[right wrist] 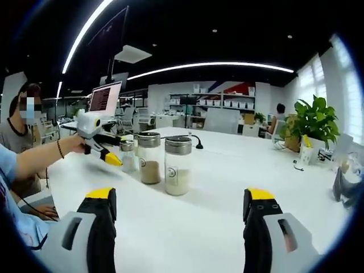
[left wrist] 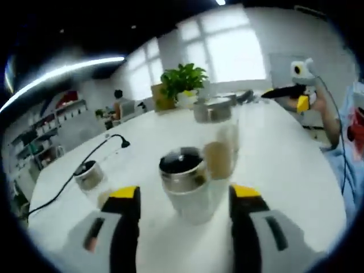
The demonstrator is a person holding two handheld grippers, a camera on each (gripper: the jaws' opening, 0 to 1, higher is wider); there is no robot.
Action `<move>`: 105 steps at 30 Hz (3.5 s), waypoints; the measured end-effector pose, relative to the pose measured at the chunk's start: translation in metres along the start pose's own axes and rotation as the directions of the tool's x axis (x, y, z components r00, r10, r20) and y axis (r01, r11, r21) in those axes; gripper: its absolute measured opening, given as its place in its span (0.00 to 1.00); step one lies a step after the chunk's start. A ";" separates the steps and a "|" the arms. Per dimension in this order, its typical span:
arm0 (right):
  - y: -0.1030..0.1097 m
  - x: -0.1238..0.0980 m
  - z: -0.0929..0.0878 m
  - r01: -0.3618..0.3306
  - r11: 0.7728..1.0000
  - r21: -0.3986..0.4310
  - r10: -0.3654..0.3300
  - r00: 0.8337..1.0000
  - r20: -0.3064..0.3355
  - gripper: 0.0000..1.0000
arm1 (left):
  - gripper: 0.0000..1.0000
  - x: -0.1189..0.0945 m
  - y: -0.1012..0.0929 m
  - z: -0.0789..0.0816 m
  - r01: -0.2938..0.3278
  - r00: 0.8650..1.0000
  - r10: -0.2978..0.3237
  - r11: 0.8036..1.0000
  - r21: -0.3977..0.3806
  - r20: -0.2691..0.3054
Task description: Rotate the seasoning bottle until the label or dispensing opening points toward the visible target arrow and the bottle remains upright within the marked orientation range
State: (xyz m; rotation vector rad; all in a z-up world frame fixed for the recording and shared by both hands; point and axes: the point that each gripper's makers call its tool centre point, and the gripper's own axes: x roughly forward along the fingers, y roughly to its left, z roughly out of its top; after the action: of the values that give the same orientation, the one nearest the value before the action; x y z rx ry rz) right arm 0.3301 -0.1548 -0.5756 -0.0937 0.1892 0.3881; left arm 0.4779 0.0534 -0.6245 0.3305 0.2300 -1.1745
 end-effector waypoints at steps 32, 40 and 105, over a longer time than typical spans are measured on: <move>0.000 0.003 -0.002 0.012 1.000 0.007 -0.012 1.000 0.006 0.99 | 0.37 0.019 -0.004 -0.003 0.062 0.998 -0.062 0.996 -0.069 0.014; -0.006 0.002 0.001 0.045 0.999 0.017 -0.045 0.999 0.020 0.99 | 0.38 0.018 0.001 -0.008 -0.113 0.990 0.103 0.987 -0.111 -0.095; -0.006 0.003 -0.008 0.034 0.992 0.118 -0.034 0.999 0.001 0.99 | 0.66 -0.008 0.005 -0.007 -0.406 0.914 0.386 0.881 -0.242 -0.128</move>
State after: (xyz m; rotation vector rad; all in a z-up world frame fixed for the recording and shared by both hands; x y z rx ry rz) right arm 0.3342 -0.1605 -0.5837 0.0203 0.2072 0.3424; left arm 0.4794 0.0647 -0.6277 0.1747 0.3636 -0.7135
